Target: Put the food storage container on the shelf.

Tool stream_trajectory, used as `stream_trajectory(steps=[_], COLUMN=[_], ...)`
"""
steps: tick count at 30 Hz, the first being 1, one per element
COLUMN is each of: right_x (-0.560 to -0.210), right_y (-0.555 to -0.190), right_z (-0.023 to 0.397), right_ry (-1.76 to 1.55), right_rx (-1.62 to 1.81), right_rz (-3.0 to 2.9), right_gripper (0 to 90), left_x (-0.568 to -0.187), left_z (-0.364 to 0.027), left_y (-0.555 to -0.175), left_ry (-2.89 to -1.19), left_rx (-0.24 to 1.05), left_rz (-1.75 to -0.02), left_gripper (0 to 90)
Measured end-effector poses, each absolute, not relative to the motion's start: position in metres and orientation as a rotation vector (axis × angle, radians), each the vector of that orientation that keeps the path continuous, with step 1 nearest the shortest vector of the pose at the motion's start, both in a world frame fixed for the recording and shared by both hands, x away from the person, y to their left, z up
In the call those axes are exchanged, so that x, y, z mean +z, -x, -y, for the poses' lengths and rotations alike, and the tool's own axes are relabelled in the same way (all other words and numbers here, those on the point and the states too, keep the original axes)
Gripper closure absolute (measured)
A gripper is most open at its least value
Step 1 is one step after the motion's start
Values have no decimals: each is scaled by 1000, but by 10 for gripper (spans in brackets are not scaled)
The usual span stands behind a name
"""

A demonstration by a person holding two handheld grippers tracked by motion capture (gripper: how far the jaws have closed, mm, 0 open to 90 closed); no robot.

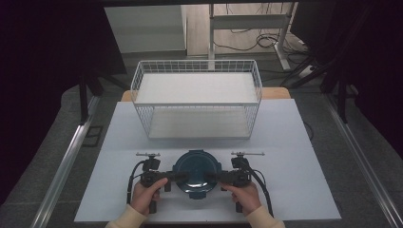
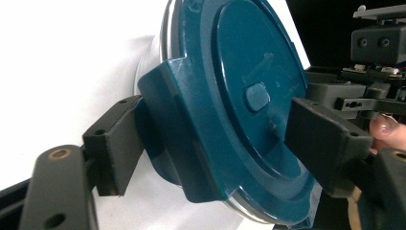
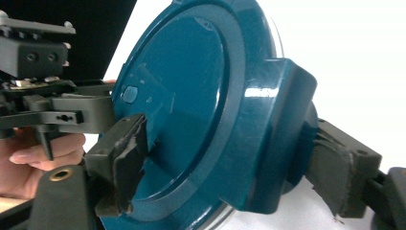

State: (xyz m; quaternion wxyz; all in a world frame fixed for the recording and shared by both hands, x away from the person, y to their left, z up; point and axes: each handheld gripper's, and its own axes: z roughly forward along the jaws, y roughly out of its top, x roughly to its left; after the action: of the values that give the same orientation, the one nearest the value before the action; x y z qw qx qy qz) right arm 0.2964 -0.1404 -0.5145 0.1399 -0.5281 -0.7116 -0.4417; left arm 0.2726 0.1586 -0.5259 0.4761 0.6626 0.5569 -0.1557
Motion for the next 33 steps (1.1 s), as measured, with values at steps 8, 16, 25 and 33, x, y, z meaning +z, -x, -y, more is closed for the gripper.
stream_trajectory(steps=[8,16,25,33], right_x=[-517,-514,-511,-506], right_y=[-299,-295,-291,-288], right_z=[150,152,155,154], right_ry=[1532,1558,1551,1537], right_rx=[-1300,-1328,-1355,-1400], right_rz=[1977,1940,1942,1959], right_gripper=[293,351,381,402], left_x=[-526,-524,-520,-514], left_z=[-157,-160,-162,-165], left_y=[-270,-265,-260,-256], left_ry=[-1589,-1556,-1556,-1545], left_rx=[-367,-367,-336,-298], left_rz=[-1396,-1412,-1391,-1373], left_gripper=[257,299,334,382])
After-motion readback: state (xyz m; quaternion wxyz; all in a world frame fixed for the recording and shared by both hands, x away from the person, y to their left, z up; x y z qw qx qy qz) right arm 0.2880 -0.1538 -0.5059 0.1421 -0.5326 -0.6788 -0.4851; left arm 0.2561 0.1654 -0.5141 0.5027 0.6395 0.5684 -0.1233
